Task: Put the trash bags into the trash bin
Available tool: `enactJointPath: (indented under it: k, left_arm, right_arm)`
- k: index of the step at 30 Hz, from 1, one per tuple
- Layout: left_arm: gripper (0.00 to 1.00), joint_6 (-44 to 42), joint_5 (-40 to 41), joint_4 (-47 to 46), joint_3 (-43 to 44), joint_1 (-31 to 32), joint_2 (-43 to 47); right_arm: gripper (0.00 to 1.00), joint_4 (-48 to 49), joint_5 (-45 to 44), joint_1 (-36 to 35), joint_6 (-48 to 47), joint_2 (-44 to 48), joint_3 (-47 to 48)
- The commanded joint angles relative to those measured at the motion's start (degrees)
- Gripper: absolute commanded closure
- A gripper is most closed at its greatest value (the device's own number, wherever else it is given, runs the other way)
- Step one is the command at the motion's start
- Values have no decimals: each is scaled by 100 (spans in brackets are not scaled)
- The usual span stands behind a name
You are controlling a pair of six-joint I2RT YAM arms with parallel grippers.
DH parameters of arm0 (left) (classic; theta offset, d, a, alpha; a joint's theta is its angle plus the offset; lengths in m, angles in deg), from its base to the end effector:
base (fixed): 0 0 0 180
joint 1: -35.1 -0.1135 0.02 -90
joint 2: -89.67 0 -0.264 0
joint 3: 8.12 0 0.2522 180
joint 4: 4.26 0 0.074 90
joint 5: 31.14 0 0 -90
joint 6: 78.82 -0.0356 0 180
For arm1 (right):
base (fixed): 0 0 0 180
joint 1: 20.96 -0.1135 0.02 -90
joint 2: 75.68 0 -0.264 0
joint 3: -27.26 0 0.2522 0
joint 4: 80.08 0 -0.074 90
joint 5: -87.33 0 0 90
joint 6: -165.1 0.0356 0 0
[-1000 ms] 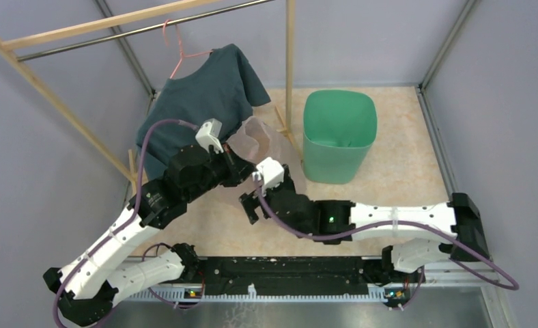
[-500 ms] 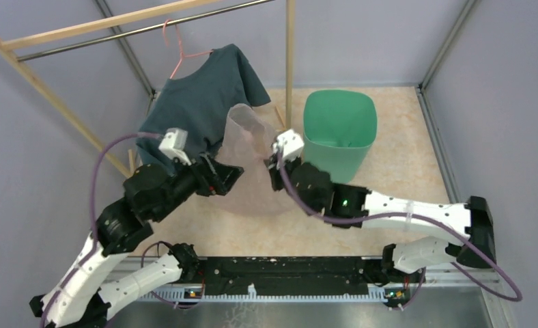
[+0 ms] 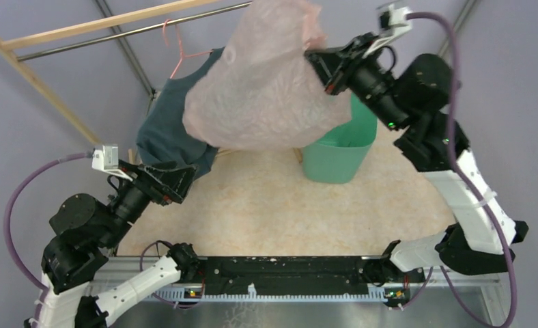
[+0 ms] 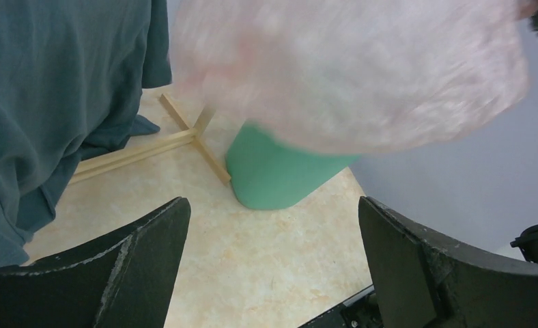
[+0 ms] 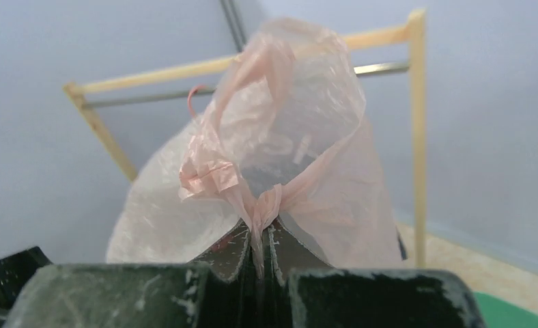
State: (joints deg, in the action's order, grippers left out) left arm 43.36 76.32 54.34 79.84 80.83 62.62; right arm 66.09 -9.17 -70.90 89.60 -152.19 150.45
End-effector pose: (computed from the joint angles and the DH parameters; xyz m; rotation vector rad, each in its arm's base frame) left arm 0.0184 -0.0035 0.4583 -0.0642 1.5928 -0.8424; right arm 0.1563 0.1796 0.5780 -0.3307 1.3620 0.8674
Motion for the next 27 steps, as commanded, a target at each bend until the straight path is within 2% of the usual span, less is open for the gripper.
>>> enactJointPath:
  k: [1,4,9,13,20,27]
  left_arm:
    - [1,-366,-171,-207,405,3,-566]
    - [1,-602,-333,-398,753,0,-1091]
    - [1,-1018,-497,-924,1310,5,-2110]
    - [1,-1199,-635,-1284,1730,-2,-2859]
    - [1,-1175,-1038,-1831,2318,0,-3853]
    - [1,-1348,-1038,-2085,2680,-3,-4773]
  right_arm:
    - [100,-1149,-424,234,-531,-53,1089]
    - [100,-1576,-963,355,-804,120,1032]
    - [100,-1487,-1293,751,-931,930,-16]
    - [100,-1586,-2016,1076,-1239,1304,-414]
    - [100,-1251,-3266,1206,-2071,1622,-802]
    - [100,-960,-3091,1837,-2171,1420,-926]
